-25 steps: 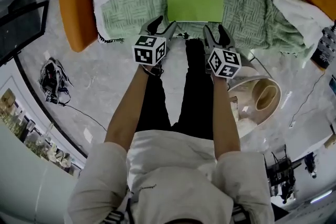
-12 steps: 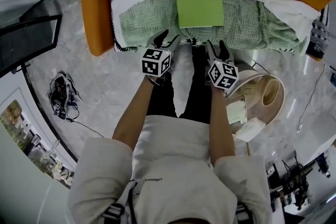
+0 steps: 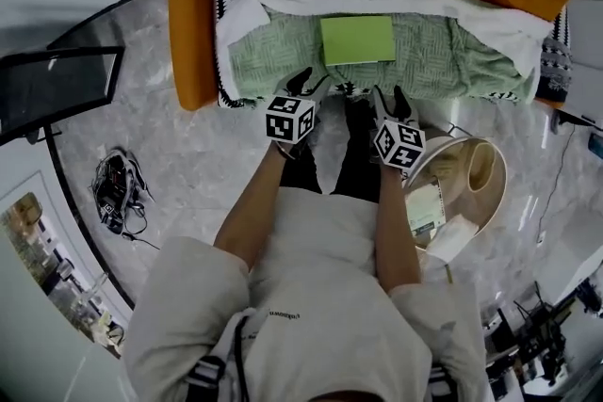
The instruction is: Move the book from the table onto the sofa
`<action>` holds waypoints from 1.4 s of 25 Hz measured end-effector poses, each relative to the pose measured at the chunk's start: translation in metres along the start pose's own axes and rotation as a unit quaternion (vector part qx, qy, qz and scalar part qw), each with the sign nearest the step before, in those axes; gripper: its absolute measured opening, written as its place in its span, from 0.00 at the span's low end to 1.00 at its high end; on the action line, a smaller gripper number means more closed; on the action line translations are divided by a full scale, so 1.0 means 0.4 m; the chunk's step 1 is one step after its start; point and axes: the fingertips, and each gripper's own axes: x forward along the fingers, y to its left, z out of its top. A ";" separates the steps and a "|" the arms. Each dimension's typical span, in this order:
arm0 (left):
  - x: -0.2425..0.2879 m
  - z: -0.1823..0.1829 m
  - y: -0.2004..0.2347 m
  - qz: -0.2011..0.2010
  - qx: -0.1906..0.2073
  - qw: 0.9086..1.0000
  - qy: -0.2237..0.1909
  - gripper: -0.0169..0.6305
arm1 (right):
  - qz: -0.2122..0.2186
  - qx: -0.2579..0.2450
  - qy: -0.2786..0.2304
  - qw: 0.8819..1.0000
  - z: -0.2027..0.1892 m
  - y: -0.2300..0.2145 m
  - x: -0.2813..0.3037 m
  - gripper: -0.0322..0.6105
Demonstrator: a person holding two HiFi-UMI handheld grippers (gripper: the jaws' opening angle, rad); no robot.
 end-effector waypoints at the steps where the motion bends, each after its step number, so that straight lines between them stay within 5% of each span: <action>1: -0.009 0.003 -0.010 -0.005 0.001 1.000 0.000 0.32 | 0.002 0.005 -0.006 1.000 0.006 0.006 -0.011 0.41; 12: -0.117 0.037 -0.087 -0.026 0.021 0.999 -0.006 0.20 | 0.000 0.012 -0.049 0.999 0.065 0.097 -0.099 0.24; 30: -0.222 0.111 -0.163 -0.055 0.150 0.987 0.025 0.05 | -0.015 0.023 -0.034 0.999 0.090 0.160 -0.193 0.11; 35: -0.248 0.130 -0.138 -0.039 0.130 0.991 0.003 0.04 | -0.006 0.015 -0.043 0.999 0.105 0.189 -0.208 0.08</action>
